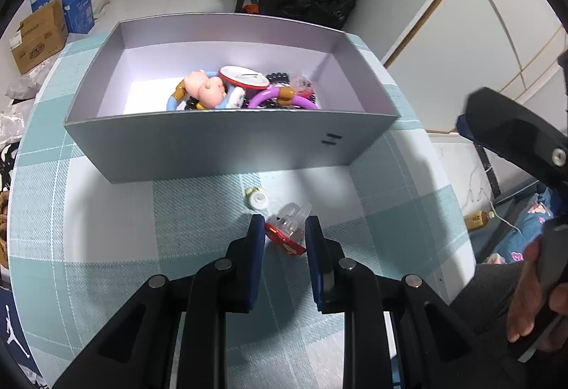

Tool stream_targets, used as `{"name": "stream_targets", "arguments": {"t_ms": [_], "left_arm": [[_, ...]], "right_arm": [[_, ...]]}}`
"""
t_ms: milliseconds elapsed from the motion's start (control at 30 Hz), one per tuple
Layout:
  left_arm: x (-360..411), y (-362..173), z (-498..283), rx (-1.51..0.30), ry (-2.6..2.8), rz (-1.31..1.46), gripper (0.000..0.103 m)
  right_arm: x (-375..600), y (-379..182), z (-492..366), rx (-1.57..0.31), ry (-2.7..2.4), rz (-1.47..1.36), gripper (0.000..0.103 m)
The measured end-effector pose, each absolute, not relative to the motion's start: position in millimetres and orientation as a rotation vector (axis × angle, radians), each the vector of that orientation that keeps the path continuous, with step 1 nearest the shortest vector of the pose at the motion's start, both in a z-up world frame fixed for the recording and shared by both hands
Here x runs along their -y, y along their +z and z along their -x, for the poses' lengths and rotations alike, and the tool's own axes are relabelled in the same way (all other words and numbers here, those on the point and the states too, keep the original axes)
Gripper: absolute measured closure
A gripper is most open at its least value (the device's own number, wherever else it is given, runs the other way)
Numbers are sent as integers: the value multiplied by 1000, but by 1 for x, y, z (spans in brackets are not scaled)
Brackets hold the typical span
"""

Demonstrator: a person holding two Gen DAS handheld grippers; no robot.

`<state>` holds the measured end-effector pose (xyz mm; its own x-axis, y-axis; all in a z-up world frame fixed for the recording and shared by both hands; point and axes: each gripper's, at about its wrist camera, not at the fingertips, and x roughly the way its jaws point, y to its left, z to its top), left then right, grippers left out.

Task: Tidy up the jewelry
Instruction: 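Grasp the red-and-clear bottle with the left tool while the right tool grasps the small bead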

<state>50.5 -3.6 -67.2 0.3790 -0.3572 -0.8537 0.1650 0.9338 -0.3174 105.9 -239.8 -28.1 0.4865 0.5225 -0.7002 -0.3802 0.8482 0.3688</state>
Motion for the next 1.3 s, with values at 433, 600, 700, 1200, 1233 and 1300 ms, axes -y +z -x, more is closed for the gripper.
{"name": "stream_targets", "arguments": {"t_ms": [433,600,700,1200,1233,1300], "left_arm": [[-35,-44,-36,-1077,-295,259,85],[-58,-27,-34,-1007,-255,308,85],[-68,-16,-34,-963,-235,344,85],[-94,-1,-33,-879,-235,401,85],[-96,0,-34,-877,-237,408,85],[-100,-1,-33,-875,-238,419,85]], "right_arm": [[232,-36,-105,-951,563,-161,4],[220,-44,-103,-985,593,-152,5],[205,-52,-103,-1024,634,-140,11],[144,-84,-104,-1119,692,21,47],[142,-86,-104,-1121,687,33,48],[137,-89,-103,-1120,679,57,52]]}}
